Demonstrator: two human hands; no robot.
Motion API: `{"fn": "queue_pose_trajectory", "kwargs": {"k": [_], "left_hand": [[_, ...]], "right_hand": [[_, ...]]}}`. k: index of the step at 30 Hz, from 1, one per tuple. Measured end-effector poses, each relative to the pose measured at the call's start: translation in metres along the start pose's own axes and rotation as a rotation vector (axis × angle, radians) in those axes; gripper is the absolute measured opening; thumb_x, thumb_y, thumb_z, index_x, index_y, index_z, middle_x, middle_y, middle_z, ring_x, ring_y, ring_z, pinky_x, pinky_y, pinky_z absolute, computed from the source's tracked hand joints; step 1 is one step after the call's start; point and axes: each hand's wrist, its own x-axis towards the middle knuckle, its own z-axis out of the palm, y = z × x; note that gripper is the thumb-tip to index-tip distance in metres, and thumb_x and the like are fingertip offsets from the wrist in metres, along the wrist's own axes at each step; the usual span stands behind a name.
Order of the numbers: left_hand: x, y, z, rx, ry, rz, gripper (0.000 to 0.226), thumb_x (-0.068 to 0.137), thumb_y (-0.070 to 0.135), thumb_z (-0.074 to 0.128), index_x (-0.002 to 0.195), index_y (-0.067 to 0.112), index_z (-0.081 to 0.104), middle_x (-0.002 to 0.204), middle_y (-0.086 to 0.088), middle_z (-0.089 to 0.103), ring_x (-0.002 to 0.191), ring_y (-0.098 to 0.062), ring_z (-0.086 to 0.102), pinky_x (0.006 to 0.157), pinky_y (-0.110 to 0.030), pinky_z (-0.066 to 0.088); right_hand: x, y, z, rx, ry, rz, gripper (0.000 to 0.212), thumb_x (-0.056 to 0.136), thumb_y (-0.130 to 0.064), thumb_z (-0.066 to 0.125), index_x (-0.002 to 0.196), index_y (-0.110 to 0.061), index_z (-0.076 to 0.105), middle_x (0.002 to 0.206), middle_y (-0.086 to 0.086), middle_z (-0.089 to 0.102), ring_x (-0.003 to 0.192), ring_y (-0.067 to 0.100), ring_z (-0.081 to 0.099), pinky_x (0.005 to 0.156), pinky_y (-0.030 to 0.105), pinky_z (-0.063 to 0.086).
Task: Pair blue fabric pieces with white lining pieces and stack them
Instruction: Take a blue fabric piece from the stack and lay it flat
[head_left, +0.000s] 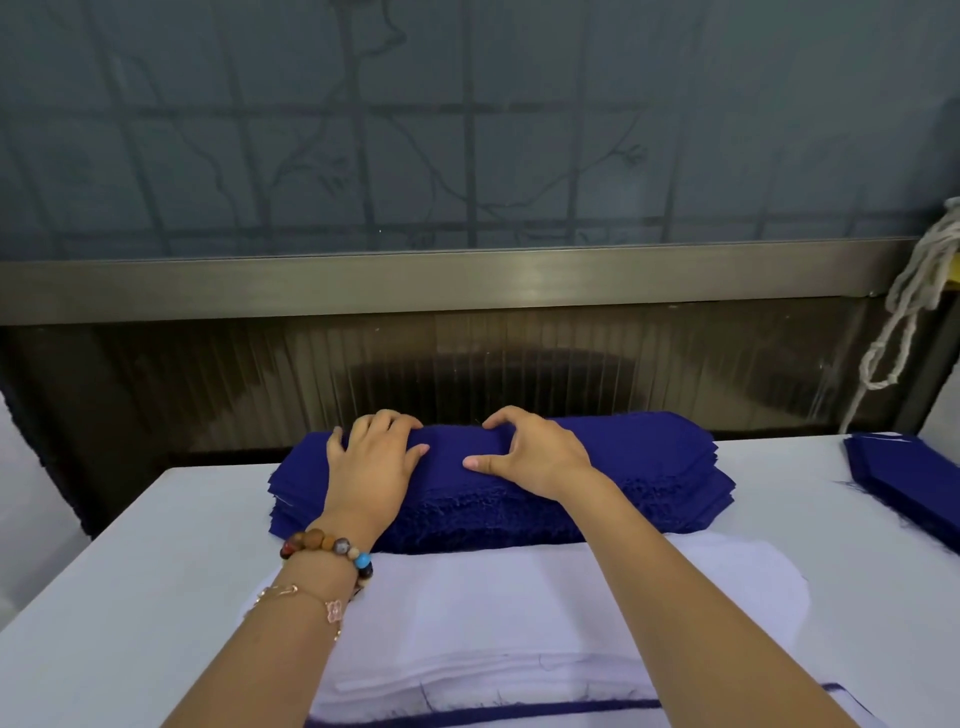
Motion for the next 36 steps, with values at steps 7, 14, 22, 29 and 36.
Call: {"fn": "queue_pose_trajectory", "kwargs": {"k": [7,14,22,29,36], "left_hand": [[-0.005,0.006,-0.008,-0.015,0.137,0.082,0.013,0.095,0.025,0.056,0.107,0.031,0.055,0.107,0.012,0.056,0.110,-0.011,0.049,0.113,-0.038,0.023],[-0.013,0.009,-0.003,-0.134,0.282,0.067,0.003,0.092,0.018,0.062,0.089,0.019,0.061,0.084,0.001,0.062,0.082,-0.016,0.053,0.084,-0.032,0.040],[-0.017,0.009,-0.008,0.166,0.223,0.096,0.021,0.094,0.023,0.060,0.112,0.021,0.069,0.106,-0.001,0.066,0.105,-0.022,0.055,0.096,-0.037,0.036],[-0.023,0.012,-0.012,0.124,0.399,0.232,0.023,0.076,0.006,0.079,0.097,0.009,0.070,0.080,-0.007,0.065,0.078,-0.028,0.061,0.073,-0.043,0.049],[-0.019,0.002,-0.016,0.054,0.341,0.178,0.010,0.080,0.011,0.076,0.083,0.010,0.067,0.074,-0.007,0.066,0.076,-0.028,0.061,0.076,-0.043,0.047]], "right_hand": [[0.000,0.004,0.001,0.077,0.001,-0.011,0.074,0.072,-0.060,0.073,0.135,-0.040,0.040,0.102,-0.003,0.066,0.096,0.017,0.062,0.075,0.030,0.050],[0.000,0.008,0.000,0.128,0.015,-0.044,0.070,0.073,-0.053,0.076,0.134,-0.040,0.043,0.071,-0.010,0.063,0.071,0.005,0.059,0.062,0.021,0.043],[-0.001,0.008,0.000,0.149,0.013,-0.042,0.073,0.072,-0.051,0.077,0.135,-0.042,0.041,0.067,-0.010,0.062,0.068,0.005,0.059,0.062,0.021,0.045],[-0.007,0.002,-0.002,0.058,0.012,-0.081,0.071,0.079,-0.049,0.072,0.139,-0.043,0.035,0.069,-0.012,0.059,0.072,0.005,0.057,0.068,0.029,0.052],[-0.010,0.004,-0.002,0.052,0.029,-0.108,0.063,0.082,-0.047,0.070,0.136,-0.043,0.038,0.068,-0.011,0.057,0.067,0.005,0.055,0.059,0.023,0.045]]}}
